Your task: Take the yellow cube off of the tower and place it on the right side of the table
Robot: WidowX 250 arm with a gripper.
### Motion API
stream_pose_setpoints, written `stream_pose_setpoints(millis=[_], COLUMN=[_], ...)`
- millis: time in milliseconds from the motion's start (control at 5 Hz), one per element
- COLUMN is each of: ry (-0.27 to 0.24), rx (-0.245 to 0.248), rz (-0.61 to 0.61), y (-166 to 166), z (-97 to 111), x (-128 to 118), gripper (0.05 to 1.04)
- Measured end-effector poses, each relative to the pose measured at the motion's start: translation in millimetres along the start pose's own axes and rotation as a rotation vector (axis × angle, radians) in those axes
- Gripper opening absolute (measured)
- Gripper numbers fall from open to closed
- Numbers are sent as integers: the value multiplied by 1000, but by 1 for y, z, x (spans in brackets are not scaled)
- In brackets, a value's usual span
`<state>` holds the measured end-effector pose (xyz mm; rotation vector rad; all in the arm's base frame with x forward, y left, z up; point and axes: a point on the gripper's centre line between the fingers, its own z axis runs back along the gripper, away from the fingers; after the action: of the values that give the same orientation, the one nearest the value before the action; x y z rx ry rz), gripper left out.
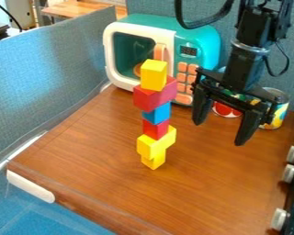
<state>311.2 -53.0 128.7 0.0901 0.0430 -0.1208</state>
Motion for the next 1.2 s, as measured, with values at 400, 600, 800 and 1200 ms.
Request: stream_pose_setpoints(millis=[400,600,800,1200], ry=[15,-36,-83,-80], rx=[-1,-4,6,2], rz=[-22,-60,-51,33], y=[-5,-13,-11,17], z=[-1,12,31,50], x=[4,10,9,-6], gripper=[1001,1001,1001,1001])
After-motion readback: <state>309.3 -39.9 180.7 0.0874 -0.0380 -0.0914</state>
